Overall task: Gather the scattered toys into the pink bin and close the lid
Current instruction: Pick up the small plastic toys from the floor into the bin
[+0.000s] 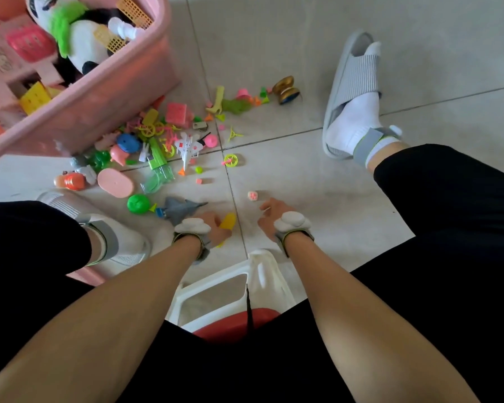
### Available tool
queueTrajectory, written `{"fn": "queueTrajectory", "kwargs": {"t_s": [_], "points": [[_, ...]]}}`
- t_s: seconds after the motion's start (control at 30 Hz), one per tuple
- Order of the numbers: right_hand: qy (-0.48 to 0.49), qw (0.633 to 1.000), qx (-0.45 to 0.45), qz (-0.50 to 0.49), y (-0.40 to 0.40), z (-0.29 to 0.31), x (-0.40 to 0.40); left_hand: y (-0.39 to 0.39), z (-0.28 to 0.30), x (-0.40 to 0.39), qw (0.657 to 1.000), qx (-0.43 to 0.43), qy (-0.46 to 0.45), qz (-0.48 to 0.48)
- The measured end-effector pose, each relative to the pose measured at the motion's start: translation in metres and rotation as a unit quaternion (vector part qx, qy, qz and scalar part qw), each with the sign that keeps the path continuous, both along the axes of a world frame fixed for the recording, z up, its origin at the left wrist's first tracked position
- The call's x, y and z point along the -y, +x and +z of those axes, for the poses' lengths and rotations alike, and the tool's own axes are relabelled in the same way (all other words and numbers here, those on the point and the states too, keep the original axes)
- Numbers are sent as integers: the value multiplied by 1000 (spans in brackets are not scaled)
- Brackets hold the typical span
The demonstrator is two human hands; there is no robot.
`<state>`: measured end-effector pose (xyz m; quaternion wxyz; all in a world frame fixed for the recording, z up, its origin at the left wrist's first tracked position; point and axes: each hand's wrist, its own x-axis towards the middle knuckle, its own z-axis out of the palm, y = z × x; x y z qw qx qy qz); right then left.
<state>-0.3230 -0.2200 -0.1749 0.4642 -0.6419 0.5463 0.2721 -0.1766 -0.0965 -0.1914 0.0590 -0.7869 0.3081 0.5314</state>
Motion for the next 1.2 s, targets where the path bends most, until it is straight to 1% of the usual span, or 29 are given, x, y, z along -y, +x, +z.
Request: {"fn": "queueTrajectory", "kwargs": {"t_s": [0.07,0.2,0.27,0.37,0.5,0.7,0.87,1.0,1.1,1.2], "points": [[-22,999,16,17,8,-1,0,8,3,-1,996,-25,-12,85],[-73,995,41,51,28,-11,-7,27,12,-9,986,-26,-38,162],[-78,993,41,75,37,-19,-10,32,14,-15,980,-24,-45,195],[-79,985,21,151,49,-31,-13,35,17,-21,979,-34,-48,195],[-113,971,-5,213,59,-39,-23,35,23,-23,980,-33,-44,191],[-149,956,-18,252,66,-48,-35,38,26,-18,985,-6,-44,168],[-122,946,-14,301,65,-47,-31,37,20,-11,984,0,-38,176],[-141,934,-6,329,62,-44,-31,34,18,-4,983,3,-37,180],[-139,931,-17,336,63,-45,-32,32,16,-6,981,-9,-35,189],[-155,929,-6,335,62,-47,-33,31,17,-10,981,-15,-26,190]]}}
